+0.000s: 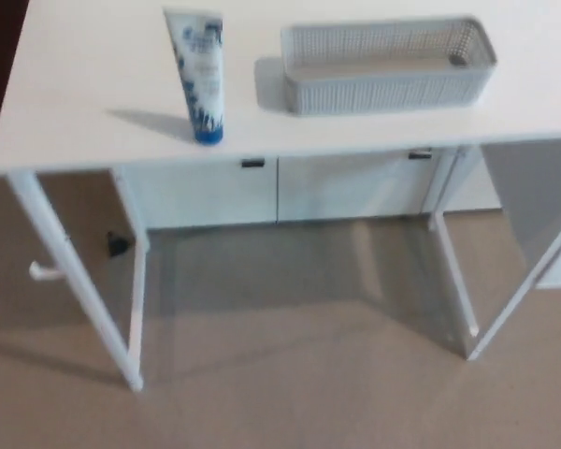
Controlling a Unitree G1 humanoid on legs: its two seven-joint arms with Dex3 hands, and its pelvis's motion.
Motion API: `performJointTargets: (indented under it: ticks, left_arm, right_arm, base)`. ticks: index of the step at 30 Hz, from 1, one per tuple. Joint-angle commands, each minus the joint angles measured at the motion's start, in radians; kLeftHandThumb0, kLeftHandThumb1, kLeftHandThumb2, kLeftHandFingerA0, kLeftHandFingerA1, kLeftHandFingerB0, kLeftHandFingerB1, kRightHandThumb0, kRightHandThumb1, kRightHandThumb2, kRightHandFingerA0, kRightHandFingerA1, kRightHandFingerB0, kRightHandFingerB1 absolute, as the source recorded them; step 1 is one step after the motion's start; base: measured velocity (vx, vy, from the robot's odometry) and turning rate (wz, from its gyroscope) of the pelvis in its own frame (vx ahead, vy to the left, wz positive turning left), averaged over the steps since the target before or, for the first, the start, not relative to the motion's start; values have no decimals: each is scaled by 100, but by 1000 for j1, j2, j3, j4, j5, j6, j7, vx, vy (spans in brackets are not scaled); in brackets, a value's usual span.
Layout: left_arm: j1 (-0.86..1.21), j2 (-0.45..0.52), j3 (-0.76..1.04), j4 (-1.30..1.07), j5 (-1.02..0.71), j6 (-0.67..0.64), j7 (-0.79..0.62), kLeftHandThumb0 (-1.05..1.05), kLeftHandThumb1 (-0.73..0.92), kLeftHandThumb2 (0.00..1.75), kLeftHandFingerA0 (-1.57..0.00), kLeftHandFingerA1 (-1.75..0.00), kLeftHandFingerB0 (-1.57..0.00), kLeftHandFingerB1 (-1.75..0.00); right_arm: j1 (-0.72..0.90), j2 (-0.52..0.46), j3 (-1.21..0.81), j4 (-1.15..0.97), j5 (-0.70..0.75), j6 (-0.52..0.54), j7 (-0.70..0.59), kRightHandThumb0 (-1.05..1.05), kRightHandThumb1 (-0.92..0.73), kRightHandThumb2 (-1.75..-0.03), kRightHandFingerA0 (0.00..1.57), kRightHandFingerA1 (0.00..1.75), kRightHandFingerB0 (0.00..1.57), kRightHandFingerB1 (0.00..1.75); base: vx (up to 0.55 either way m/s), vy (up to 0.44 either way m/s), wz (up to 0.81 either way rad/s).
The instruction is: The robot walks towards a table in front, picks a shampoo with left hand and puts it in a small grey container
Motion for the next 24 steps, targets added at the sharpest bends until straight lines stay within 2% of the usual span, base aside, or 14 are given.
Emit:
performJointTargets:
  ticks: [1, 12, 17, 22, 23, 24]
  left_arm:
    - [15, 8, 6, 3, -5, -5, -4, -32, 58, 57, -54, -50, -39, -38]
    - [21, 5, 6, 11, -6, 1, -3, -30, 58, 57, -57, -47, -41, -39]
    - [23, 3, 6, 7, -8, -3, 0, -31, 58, 57, -56, -50, -40, -38]
    - [27, 3, -3, 15, 5, -10, 19, -34, 59, 58, -56, -49, -35, -35]
    - [25, 1, 6, 18, -7, -6, 10, -24, 41, 92, -43, -63, -19, -52]
    - [24, 0, 10, 19, -12, -5, 3, -25, 41, 92, -42, -63, -18, -51]
  right_arm:
    - [2, -13, 10, 3, -12, 8, 9, -28, -72, -62, 53, 41, 40, 36]
    - [4, -18, 39, 0, -24, 5, 14, -28, -72, -61, 56, 42, 43, 36]
    - [5, -20, 39, 3, -19, 2, 22, -28, -72, -61, 56, 41, 43, 36]
    - [14, -16, 40, -1, -19, 4, 15, -28, -72, -61, 58, 43, 45, 37]
    - [10, -15, 39, 7, -18, 8, 22, -29, -72, -61, 58, 45, 43, 37]
    - [10, -17, 45, 8, -25, 3, 24, -30, -72, -61, 59, 45, 44, 37]
  base:
    - [440, 17, 12]
    - [458, -120, 32]
    - [299, -61, -13]
    - [209, 139, -36]
    - [230, 173, -14]
    - [208, 146, -7]
